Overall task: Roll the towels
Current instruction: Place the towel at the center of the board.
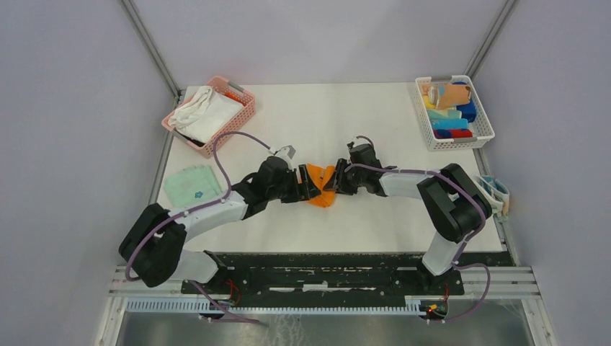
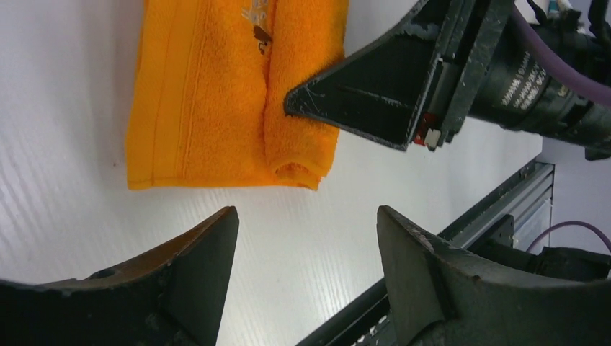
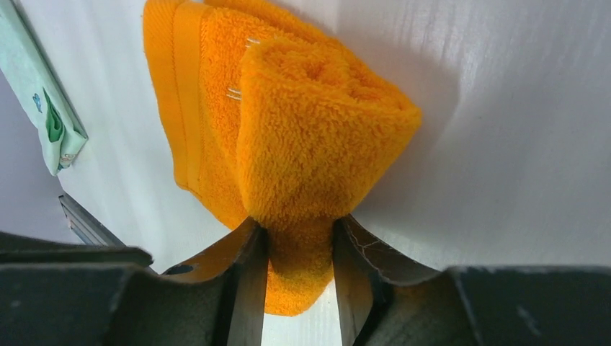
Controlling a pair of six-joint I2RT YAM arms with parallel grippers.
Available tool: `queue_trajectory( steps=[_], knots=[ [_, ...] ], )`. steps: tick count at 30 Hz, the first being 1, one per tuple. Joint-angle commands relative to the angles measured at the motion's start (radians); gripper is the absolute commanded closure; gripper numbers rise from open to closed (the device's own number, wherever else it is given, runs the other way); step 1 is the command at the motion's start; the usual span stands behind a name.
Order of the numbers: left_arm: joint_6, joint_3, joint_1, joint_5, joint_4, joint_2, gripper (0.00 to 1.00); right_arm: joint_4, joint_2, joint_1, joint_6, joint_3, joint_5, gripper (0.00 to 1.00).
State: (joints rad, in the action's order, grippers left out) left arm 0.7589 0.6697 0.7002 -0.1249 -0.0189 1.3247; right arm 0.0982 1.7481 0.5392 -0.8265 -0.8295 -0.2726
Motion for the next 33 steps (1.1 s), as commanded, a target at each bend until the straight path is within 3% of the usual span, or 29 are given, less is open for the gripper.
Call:
queue_trajectory(
  steps=[1, 7, 13, 19, 25, 33],
  knots=[
    [0.051, 0.082, 0.022, 0.017, -0.129, 0.104, 0.25, -0.027, -0.021, -0.007, -0.024, 0.052, 0.067, 0.56],
    [0.042, 0.144, 0.04, 0.025, -0.148, 0.236, 0.43, -0.027, -0.114, -0.024, -0.049, 0.077, 0.069, 0.39],
    [0.033, 0.179, 0.058, 0.015, -0.15, 0.303, 0.48, -0.058, -0.182, -0.08, -0.056, 0.072, 0.058, 0.31],
    [0.025, 0.203, 0.077, 0.007, -0.148, 0.365, 0.51, -0.055, -0.133, -0.102, -0.059, 0.014, 0.036, 0.32],
    [0.007, 0.22, 0.083, 0.019, -0.093, 0.417, 0.66, -0.046, -0.039, -0.108, -0.055, -0.043, 0.007, 0.38],
    [-0.079, 0.242, 0.096, 0.195, 0.103, 0.403, 0.67, -0.212, 0.05, -0.103, 0.035, -0.135, 0.021, 0.53]
  ],
)
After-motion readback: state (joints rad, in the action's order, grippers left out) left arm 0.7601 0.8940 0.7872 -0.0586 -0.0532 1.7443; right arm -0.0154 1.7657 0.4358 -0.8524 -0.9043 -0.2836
